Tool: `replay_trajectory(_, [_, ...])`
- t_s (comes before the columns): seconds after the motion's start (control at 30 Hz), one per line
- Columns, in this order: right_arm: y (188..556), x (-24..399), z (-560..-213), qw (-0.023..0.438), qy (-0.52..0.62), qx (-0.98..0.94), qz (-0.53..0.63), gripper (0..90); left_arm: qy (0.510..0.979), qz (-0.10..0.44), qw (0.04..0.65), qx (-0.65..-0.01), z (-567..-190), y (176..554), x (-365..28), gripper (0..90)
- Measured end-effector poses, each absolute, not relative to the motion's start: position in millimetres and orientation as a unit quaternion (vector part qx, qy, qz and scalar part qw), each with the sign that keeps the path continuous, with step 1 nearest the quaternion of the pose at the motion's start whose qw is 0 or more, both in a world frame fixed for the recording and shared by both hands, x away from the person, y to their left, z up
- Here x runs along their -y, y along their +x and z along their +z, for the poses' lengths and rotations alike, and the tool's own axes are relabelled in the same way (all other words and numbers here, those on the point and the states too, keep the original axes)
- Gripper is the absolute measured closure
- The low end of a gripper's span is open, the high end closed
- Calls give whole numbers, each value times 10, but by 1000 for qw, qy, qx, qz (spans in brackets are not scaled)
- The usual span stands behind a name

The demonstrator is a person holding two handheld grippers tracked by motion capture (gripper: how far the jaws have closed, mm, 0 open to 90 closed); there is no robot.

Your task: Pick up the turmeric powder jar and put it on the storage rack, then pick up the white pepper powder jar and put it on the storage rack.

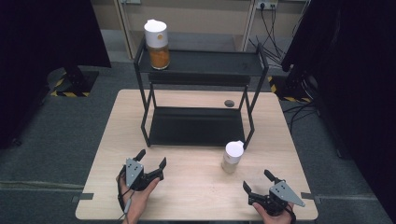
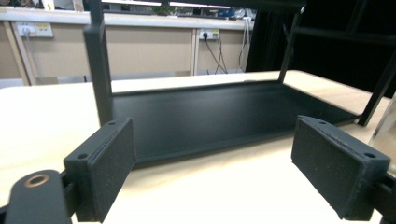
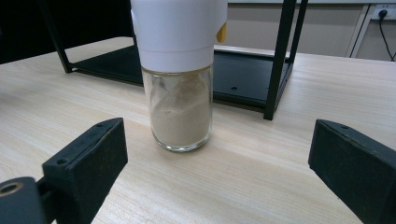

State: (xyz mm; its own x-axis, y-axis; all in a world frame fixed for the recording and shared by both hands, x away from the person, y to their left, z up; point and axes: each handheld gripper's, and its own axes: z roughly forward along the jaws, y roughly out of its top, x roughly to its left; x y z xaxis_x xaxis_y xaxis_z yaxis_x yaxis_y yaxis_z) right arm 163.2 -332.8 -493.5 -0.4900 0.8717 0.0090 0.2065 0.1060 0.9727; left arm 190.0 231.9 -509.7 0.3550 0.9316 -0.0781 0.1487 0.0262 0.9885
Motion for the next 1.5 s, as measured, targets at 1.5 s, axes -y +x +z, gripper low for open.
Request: replay_trajectory(1.5, [1976, 3139, -4784, 287, 367, -671, 577, 24, 599, 345, 566, -449, -5216, 1838, -2344, 129])
